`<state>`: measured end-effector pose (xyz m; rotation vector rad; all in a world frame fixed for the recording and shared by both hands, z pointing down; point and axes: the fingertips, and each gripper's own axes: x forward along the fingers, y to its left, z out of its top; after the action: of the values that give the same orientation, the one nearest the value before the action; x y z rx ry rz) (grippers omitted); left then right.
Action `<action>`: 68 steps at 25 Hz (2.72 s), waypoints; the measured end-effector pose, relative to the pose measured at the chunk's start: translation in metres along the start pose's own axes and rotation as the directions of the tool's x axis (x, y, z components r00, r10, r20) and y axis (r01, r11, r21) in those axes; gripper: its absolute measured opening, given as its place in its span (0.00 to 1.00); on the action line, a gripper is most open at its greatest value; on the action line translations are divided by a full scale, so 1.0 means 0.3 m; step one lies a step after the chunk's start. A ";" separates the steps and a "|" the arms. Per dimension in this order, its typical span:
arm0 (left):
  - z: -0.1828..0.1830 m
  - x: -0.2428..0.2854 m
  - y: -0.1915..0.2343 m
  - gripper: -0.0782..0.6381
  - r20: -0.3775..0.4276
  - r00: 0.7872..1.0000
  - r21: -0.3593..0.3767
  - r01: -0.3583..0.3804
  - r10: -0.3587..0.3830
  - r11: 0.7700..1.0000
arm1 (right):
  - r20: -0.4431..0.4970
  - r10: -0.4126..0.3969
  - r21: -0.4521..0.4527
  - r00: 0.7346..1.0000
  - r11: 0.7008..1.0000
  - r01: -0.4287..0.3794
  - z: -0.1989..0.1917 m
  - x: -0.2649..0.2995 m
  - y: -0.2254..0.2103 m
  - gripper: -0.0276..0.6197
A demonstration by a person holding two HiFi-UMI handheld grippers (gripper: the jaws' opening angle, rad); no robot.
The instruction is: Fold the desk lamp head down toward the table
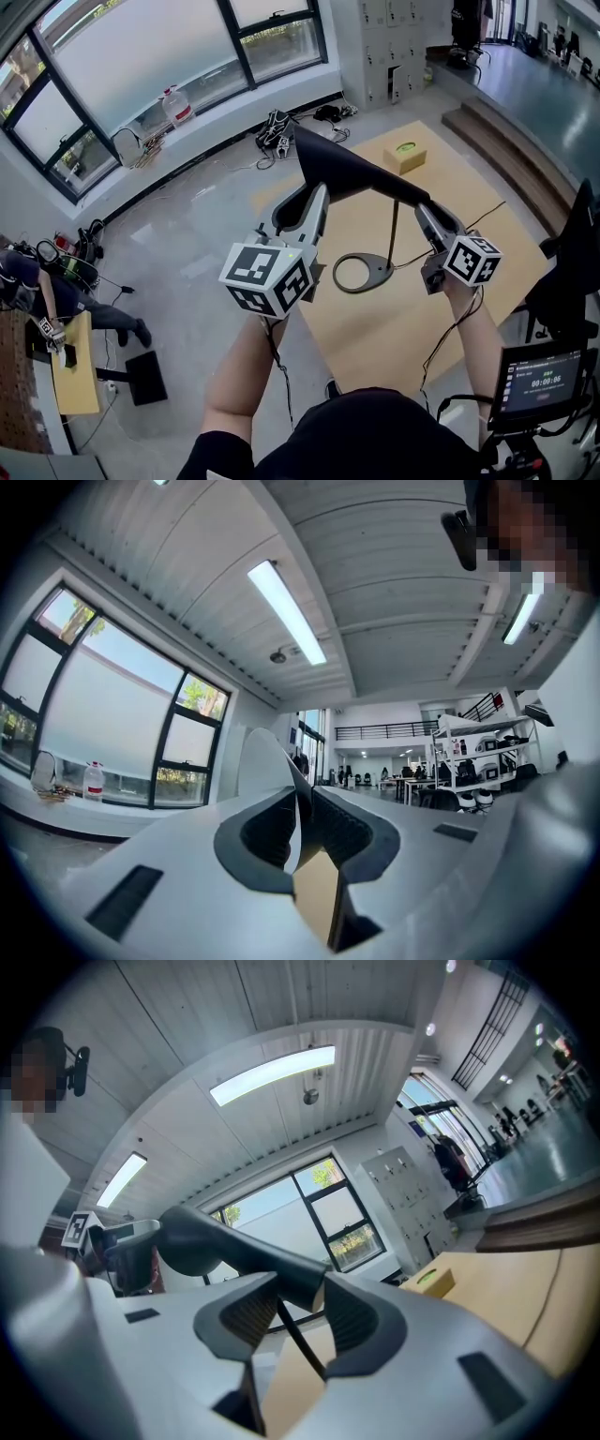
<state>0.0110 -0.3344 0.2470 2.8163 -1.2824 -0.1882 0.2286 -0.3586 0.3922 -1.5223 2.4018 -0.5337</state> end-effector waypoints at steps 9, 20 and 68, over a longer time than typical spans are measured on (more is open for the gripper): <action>-0.062 -0.032 0.023 0.19 -0.014 0.999 -0.027 -0.041 0.041 0.999 | -0.002 0.001 -0.044 1.000 0.999 -0.002 0.013 0.003 -0.006 0.28; -0.135 -0.049 0.058 0.19 -0.012 0.997 -0.096 -0.081 0.080 0.992 | -0.009 -0.008 -0.090 1.000 0.996 0.007 0.053 0.006 -0.015 0.28; -0.409 -0.056 0.058 0.18 -0.053 0.998 -0.307 -0.033 0.018 0.951 | -0.024 -0.065 -0.248 0.998 0.967 0.057 0.168 0.006 -0.012 0.28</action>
<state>0.0026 -0.3348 0.3717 2.5239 -1.1632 -0.2878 0.2505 -0.3703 0.3483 -1.7035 2.5313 -0.2796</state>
